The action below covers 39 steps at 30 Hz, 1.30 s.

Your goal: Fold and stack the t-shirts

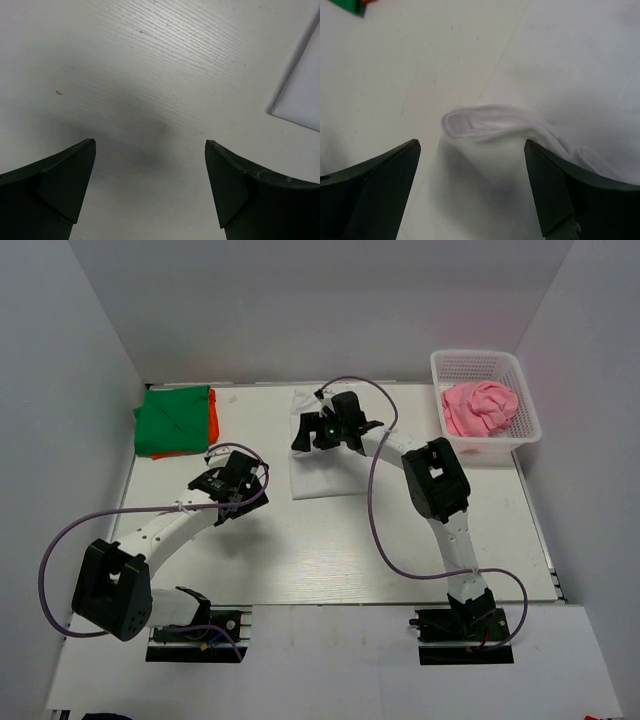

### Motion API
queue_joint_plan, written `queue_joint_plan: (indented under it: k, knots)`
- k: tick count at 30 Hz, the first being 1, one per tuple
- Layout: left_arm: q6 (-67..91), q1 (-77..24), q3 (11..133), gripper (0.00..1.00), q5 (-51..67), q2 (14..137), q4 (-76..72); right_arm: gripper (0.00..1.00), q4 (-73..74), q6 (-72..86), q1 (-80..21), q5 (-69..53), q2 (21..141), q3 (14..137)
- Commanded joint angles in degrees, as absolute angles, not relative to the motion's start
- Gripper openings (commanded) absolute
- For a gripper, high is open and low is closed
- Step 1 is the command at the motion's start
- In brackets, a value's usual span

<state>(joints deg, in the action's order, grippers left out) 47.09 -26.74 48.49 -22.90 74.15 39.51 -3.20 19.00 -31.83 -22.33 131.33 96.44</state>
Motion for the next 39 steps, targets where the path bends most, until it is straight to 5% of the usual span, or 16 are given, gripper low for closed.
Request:
queue_joint_plan:
  k: [1, 10, 15, 22, 33, 39]
  knots:
    - [47.37, -26.54, 50.62, 1.0, -24.08, 74.18, 40.43, 0.9, -5.27, 19.6, -31.38, -17.32, 134.55, 102.74]
    - [39.74, -27.42, 52.82, 1.0, -15.75, 75.84, 34.55, 0.9, -6.94, 20.83, -30.23, -10.11, 130.89, 105.22]
    - [34.03, -27.95, 53.35, 1.0, -5.99, 79.53, 26.21, 0.9, -11.87, 20.83, -28.75, -7.22, 114.03, 87.23]
    - [30.06, -30.15, 59.04, 1.0, -0.96, 91.57, 21.53, 0.9, 1.57, 23.2, -24.97, 3.07, 99.76, 67.37]
    - [25.93, -31.29, 64.15, 0.59, -3.96, 102.91, 19.78, 0.9, 8.7, 21.71, -21.98, -7.54, 100.1, 61.17]
    - [24.7, -31.29, 65.39, 0.49, -5.27, 106.52, 18.46, 0.87, 9.84, 20.74, -21.71, -7.64, 104.24, 63.2]
